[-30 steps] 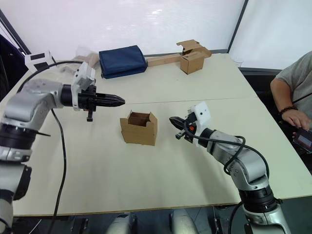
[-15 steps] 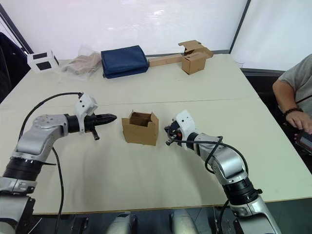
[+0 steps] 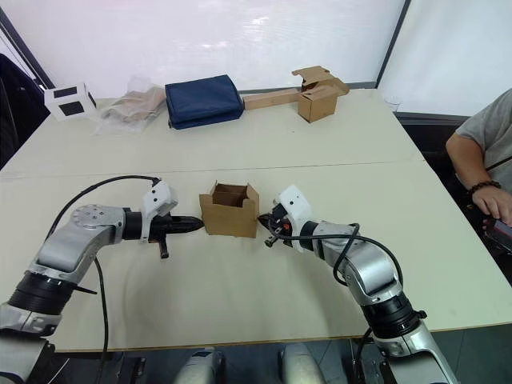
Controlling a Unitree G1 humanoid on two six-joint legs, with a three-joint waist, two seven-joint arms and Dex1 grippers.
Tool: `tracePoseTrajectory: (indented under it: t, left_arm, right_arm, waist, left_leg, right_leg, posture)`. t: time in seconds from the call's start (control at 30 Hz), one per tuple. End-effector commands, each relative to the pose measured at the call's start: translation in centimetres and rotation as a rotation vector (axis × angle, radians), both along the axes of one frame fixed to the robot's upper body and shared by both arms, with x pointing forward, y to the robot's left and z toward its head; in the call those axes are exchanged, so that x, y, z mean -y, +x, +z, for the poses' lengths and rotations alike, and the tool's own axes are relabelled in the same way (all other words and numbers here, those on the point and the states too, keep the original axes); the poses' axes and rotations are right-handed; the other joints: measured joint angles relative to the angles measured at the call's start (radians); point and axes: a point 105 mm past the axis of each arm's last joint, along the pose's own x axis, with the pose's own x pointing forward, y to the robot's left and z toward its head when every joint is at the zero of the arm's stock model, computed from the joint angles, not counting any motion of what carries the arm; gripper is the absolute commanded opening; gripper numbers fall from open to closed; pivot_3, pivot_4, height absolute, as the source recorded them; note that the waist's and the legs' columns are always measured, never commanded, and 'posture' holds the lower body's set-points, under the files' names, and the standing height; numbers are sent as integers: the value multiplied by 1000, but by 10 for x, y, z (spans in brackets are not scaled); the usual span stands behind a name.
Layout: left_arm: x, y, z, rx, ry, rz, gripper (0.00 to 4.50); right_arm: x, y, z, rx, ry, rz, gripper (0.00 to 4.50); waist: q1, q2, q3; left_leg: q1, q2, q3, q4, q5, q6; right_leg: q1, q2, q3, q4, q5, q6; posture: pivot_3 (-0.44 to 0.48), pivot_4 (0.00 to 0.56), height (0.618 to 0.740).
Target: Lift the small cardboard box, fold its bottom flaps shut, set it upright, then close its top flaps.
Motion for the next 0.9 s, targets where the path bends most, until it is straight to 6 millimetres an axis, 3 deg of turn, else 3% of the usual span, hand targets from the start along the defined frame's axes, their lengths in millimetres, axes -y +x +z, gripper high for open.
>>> tracePoseTrajectory:
  t: [0.03,0.47,0.57,0.7,0.87,0.9]
  left_arm:
    - [17,-7,15,21,-31,-76,69]
    - [17,-13,11,-20,-14,-99,69]
    - [11,-14,8,-25,7,-88,69]
    - [4,-12,12,-7,15,-71,69]
    - [-7,-4,24,36,8,-28,69]
    - [-10,3,37,71,-32,-3,69]
  right_arm:
    - [-10,-11,18,8,82,60,0]
    - [-10,-20,10,-45,46,80,0]
    - [-3,-13,5,-20,-2,39,0]
    - [15,9,13,66,-7,-85,0]
    - [23,18,26,192,-6,-111,0]
    - [22,19,37,223,47,-106,0]
  waist:
    - [0,0,0]
    - [0,0,0]
    - [-1,0,0]
    - [0,0,0]
    - [-1,0,0]
    - [-1,0,0]
  left_leg:
    - [0,0,0,0,0,0]
    - [0,0,0,0,0,0]
    - [0,0,0,0,0,0]
    - [0,0,0,0,0,0]
    - [0,0,0,0,0,0]
    - [0,0,0,0,0,0]
  right_leg:
    - [0,0,0,0,0,0]
    - [0,0,0,0,0,0]
    - [0,0,0,0,0,0]
    - [0,0,0,0,0,0]
    - [0,0,0,0,0,0]
    - [0,0,0,0,0,0]
  posture:
    - [0,150,740]
    - [0,150,740]
    - [0,150,740]
    - [0,150,740]
    - [0,150,740]
    - [0,150,740]
